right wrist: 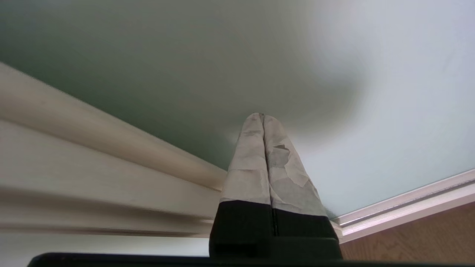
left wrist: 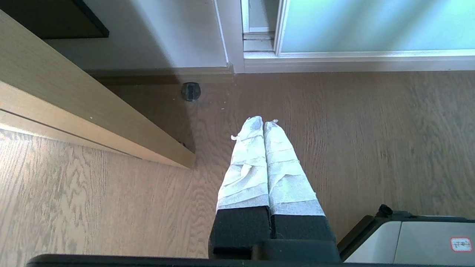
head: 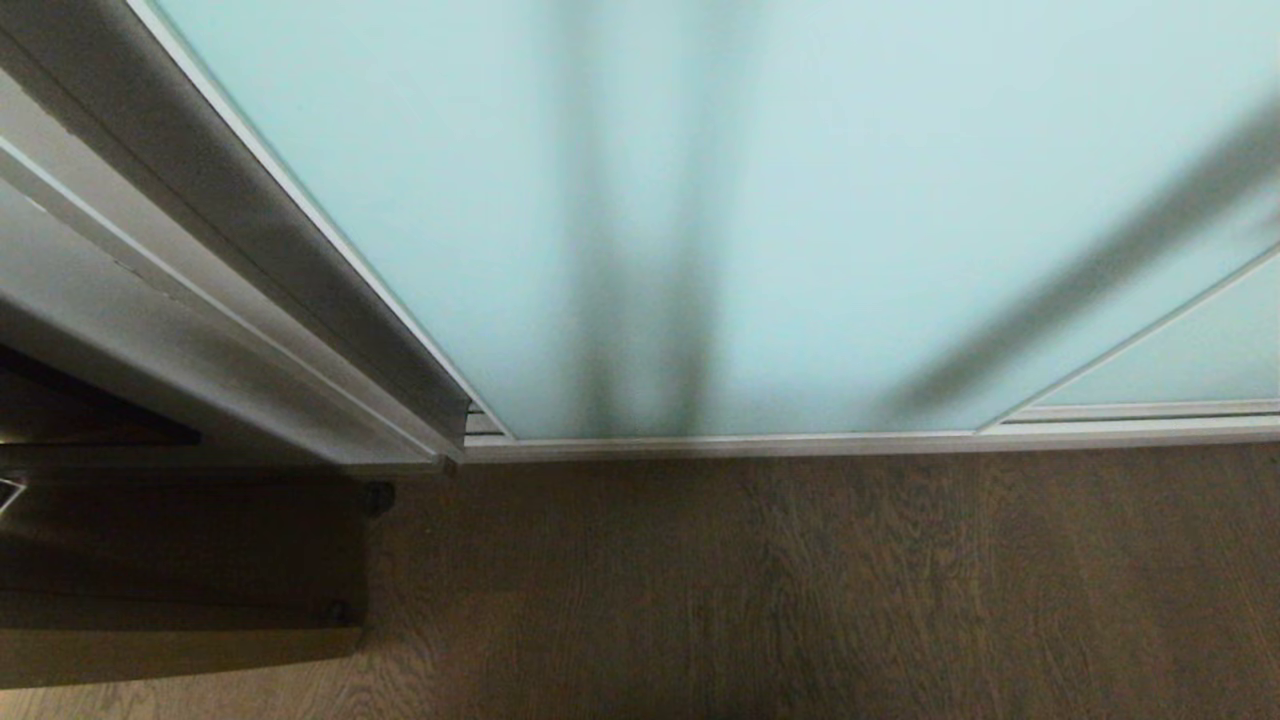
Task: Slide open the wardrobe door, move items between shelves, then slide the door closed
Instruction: Close the door
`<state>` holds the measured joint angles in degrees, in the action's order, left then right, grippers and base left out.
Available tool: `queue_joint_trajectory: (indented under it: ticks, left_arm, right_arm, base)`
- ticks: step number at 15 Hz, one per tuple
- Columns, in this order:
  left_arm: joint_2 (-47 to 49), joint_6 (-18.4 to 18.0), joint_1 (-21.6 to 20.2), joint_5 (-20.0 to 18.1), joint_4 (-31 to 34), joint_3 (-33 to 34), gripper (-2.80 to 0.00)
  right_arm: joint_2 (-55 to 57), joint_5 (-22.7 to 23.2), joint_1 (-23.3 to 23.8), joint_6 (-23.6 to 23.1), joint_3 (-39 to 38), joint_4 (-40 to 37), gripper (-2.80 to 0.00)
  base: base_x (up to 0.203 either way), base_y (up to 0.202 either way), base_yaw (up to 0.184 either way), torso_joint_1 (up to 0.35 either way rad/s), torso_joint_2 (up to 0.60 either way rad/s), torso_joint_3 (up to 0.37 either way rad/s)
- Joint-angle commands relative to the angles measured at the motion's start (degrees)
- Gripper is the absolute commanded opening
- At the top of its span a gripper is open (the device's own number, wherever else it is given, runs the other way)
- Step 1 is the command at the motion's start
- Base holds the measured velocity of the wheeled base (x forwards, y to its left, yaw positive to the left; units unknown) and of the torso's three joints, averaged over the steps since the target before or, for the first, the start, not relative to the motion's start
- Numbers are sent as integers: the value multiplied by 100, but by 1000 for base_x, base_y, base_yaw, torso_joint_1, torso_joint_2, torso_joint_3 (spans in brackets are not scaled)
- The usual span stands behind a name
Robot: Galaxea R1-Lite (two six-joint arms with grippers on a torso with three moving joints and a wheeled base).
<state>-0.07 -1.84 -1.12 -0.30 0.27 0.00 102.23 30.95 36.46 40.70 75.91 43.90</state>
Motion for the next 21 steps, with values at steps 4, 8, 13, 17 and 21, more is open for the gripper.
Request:
queue_joint_trajectory:
  ticks: [4,8,13,17,21]
  left_arm:
    - [7,0,-2,3,0,0,-280]
    - [7,0,-2,3,0,8,-280]
    - [7,0,-2,-5,0,9,-280]
    - [7,0,-2,-1,0,8,-280]
    - [7,0,-2,-4,0,0,-280]
  right_arm:
    - [-141,7,-158,-49,-135,42,-280]
    - [-316,16,-298,-114,-378,57,-280]
    - [-503,7,-605,-133,-726,66,-280]
    - [-502,7,-640,-247,-744,66,-280]
    - [-476,7,-664,-318,-744,66,-280]
  base:
    - [0,0,0,0,0,0]
    - [0,0,0,0,0,0]
    - [0,0,0,0,0,0]
    - [0,0,0,0,0,0]
    - [0,0,0,0,0,0]
